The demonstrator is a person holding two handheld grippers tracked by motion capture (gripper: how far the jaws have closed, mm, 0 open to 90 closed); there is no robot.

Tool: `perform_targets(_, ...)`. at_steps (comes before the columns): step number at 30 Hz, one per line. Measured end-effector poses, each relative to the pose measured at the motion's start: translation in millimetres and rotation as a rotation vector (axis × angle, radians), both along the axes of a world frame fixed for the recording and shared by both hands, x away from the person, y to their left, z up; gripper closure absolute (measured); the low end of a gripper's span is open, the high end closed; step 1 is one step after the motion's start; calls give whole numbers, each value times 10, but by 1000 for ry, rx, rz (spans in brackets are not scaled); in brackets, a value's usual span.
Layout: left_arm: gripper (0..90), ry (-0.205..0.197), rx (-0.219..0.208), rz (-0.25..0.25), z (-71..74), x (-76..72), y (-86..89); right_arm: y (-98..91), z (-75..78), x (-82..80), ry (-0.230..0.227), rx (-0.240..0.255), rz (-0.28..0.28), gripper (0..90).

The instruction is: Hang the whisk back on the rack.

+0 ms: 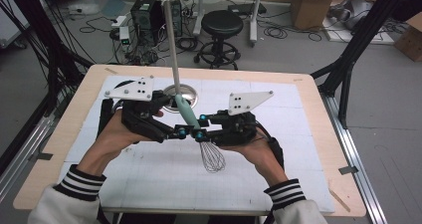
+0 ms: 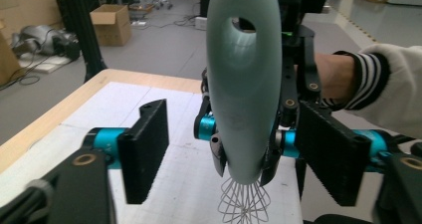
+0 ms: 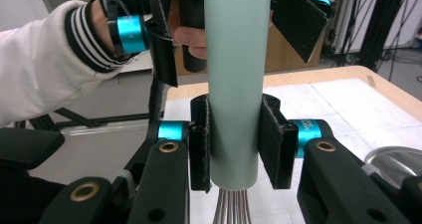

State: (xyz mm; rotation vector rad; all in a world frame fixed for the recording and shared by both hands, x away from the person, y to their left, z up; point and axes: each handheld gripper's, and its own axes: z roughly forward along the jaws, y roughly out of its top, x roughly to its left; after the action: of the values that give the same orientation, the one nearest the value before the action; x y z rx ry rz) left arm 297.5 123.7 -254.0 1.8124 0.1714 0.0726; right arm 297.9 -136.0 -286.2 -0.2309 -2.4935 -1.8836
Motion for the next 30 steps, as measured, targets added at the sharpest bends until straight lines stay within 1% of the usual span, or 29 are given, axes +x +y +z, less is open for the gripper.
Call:
perform_targets(2, 348, 1, -5, -10, 1, -9, -5, 4, 0, -2, -4, 4, 5, 690)
perform_targets(4, 383, 0, 3, -14, -1, -8, -6, 5, 2, -3, -7, 4, 9, 690)
perform_targets(6, 406, -4, 2, -3, -2, -14, -12, 10, 3, -10, -4, 5, 16, 690)
perform_targets(11, 478, 0, 3, -15, -1, -17, -10, 15, 0, -9, -6, 2, 15, 690)
perform_targets(12, 492, 1, 1, -16, -1, -17, -9, 15, 2, -12, -2, 3, 19, 690)
perform_targets(14, 512, -9, -7, -21, 2, -15, -6, 15, 2, -13, -2, 5, 19, 690)
perform_targets(16, 525, -7, -23, -23, 3, -17, -12, 16, 2, -13, -2, 6, 20, 690)
perform_targets(19, 551, -16, -18, -33, 6, -13, -11, 20, 2, -9, -7, 9, 27, 690)
perform_targets(20, 565, -9, -28, -37, 3, -18, -17, 23, 0, -12, -2, 7, 37, 690)
perform_targets(22, 602, -16, -30, -45, 4, -23, -18, 24, 0, -11, 0, 9, 31, 690)
perform_targets(23, 620, -18, -30, -45, 6, -24, -17, 24, -1, -4, -7, 13, 29, 690)
perform_targets(26, 642, -13, -34, -51, 4, -21, -20, 27, 2, -15, 1, 11, 38, 689)
perform_targets(30, 655, -11, -30, -58, 5, -28, -27, 37, -4, -15, -7, 9, 45, 688)
